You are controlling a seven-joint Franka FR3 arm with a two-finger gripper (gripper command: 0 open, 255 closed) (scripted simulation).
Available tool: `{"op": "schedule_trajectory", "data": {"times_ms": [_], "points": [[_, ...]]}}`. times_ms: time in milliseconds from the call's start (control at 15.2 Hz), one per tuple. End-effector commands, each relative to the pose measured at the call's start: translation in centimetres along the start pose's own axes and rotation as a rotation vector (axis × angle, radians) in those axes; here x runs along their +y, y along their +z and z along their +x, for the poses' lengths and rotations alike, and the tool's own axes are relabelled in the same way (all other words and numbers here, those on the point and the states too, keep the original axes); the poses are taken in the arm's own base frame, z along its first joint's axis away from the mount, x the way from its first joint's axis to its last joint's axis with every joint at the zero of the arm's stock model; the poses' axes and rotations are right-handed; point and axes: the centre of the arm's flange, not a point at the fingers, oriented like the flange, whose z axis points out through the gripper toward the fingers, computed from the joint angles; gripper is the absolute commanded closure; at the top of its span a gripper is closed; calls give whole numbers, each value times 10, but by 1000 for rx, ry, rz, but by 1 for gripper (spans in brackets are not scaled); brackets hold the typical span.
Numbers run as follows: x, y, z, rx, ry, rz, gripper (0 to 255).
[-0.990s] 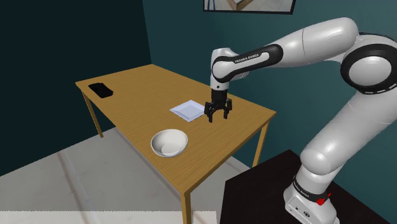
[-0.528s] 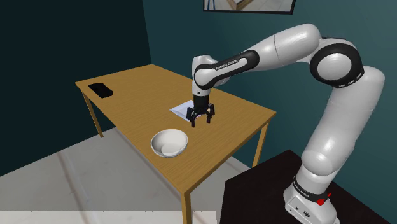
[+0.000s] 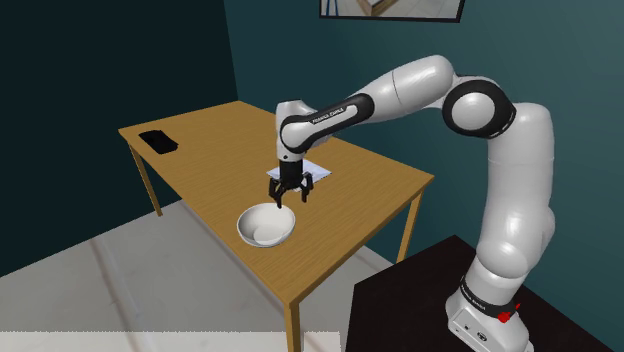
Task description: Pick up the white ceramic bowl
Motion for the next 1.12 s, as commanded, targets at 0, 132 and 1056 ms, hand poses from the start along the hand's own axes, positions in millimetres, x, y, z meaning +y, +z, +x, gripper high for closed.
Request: {"op": "schedule_trajectory", "data": {"times_ms": [0, 132, 1056], "points": [[0, 10, 3, 0, 1, 0, 0], [1, 20, 5, 0, 1, 0, 0], [2, 33, 8, 0, 1, 0, 255]]}}
